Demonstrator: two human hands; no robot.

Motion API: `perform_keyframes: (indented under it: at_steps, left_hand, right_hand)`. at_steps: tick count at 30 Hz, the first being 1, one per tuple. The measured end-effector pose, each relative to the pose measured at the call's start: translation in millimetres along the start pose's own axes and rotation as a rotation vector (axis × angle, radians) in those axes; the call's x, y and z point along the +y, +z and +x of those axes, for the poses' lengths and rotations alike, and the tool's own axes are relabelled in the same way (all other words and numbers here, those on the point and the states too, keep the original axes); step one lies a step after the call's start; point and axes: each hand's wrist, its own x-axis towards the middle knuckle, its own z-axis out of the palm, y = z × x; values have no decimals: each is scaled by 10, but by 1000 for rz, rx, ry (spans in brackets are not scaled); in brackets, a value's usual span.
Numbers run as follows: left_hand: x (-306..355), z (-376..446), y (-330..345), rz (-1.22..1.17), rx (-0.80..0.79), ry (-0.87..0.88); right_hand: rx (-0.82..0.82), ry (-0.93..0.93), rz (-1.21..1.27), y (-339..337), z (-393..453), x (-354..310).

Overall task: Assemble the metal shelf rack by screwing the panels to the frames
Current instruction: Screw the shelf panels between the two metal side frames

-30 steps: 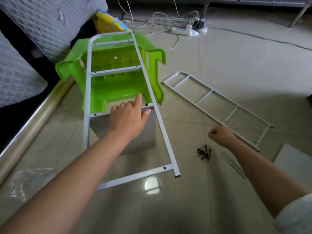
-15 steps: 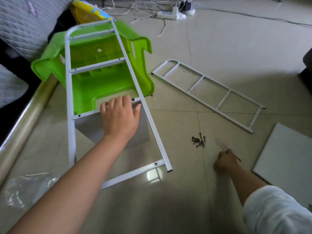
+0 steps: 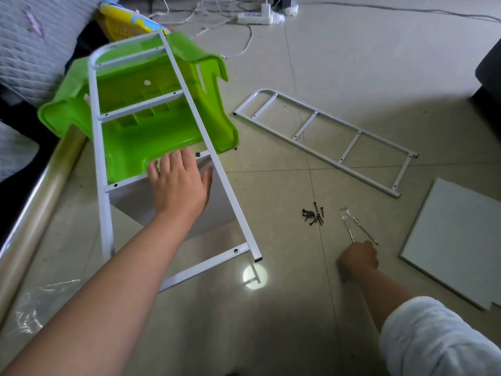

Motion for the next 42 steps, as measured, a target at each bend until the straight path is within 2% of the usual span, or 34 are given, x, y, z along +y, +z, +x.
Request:
perform_keyframes:
  at_steps: [7,12,16,20,25,30,33,36,38,40,42]
  left_hand:
    - [-22,-6,10,14,5,-2]
    - [32,-15,-40,22,-42,-25]
    - [31,-7,-34,23,-56,-45]
    - [38,-9,-87,16,-22,-37]
    - [-1,6,-75,30,-87,-11]
    - [-27,17,-38,17,-57,-5]
    - [1,24,-62,39,-82,-5]
    - [2,32,-84,37,-107,-4]
    - [-13,45,-97,17,-109,17]
    - [-36,55,-120,-2,-128,33]
    - [-53,72,-152,-32,-152,51]
  right_hand:
    - [20,18,91,-59,9,-77]
    - [166,93,162,-256,167,-87]
    - [35,84,179,-270,250,-108]
    - [-9,37,217,-218,279,-54]
    - [-88,81,206,-313,175,-161]
    - [-25,155,459,-577,90,-402]
    - [-49,185,607,-834,67,-633]
    - [-150,105,779,-972,17,-880]
    - [-271,33,1025,-1039,-115,-1108]
    - [-484,-24,1371,-1135,-328,-1323]
    - [-720,-149,1596,-1266,-576,-1505]
